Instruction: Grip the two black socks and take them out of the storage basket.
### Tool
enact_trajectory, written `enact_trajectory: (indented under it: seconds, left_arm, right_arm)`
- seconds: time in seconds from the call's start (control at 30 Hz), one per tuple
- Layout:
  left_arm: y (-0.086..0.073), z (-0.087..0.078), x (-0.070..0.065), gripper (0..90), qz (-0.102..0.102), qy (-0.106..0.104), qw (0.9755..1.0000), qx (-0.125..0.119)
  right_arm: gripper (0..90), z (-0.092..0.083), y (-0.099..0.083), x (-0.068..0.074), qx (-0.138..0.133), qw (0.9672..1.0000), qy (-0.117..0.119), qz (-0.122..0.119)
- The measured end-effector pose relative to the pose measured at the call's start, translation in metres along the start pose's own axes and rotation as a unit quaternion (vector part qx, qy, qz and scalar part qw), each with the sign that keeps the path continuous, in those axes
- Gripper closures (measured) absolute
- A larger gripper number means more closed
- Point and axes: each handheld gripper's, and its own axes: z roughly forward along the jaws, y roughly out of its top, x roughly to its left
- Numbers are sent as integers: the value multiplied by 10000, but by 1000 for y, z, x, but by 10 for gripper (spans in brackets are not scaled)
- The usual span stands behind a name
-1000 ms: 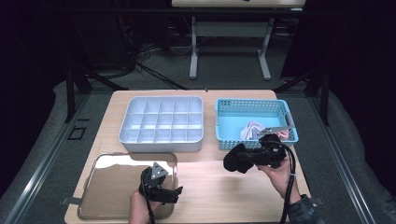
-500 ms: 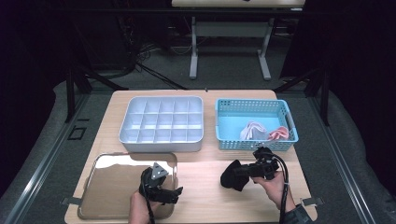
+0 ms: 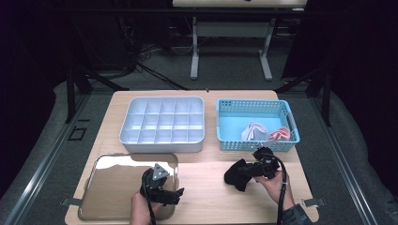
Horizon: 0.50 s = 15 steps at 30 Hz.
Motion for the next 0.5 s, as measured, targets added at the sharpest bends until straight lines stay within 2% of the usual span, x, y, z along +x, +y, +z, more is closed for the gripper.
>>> enact_trajectory:
  seconds: [0.03, 0.13, 0.27, 0.3, 0.33, 0.37, 0.4, 0.43, 0.5]
  left_arm:
    - [0, 0, 0, 21, 20, 16, 10000, 20]
    - [-1, -1, 2, 21, 4, 19, 10000, 27]
    - [-1, 0, 2, 21, -5, 1, 10000, 30]
    - [-1, 0, 1, 21, -8, 2, 10000, 20]
    - [-1, 0, 1, 20, -8, 2, 10000, 20]
    - [-1, 1, 1, 21, 3, 16, 10000, 16]
    - [-1, 1, 1, 20, 3, 16, 10000, 16]
    - [0, 2, 0, 20, 40, -12, 10000, 43]
    - [1, 2, -2, 21, 71, -10, 10000, 56]
  right_arm:
    - [580, 3, 0, 1, 65, 9998, -176, -119]
    - [542, 4, 0, -1, 44, 9992, -362, -143]
    - [508, 5, -2, -4, 98, 9953, -928, -274]
    - [501, 7, -3, -6, 127, 9950, -955, -277]
    - [501, 7, -3, -6, 127, 9950, -955, -277]
    - [505, 7, -6, -12, 103, 9965, -779, -271]
    - [505, 7, -6, -12, 103, 9965, -779, -271]
    - [506, 8, -8, -16, 72, 9986, -474, -205]
    - [504, 8, -9, -19, 26, 9994, -309, -152]
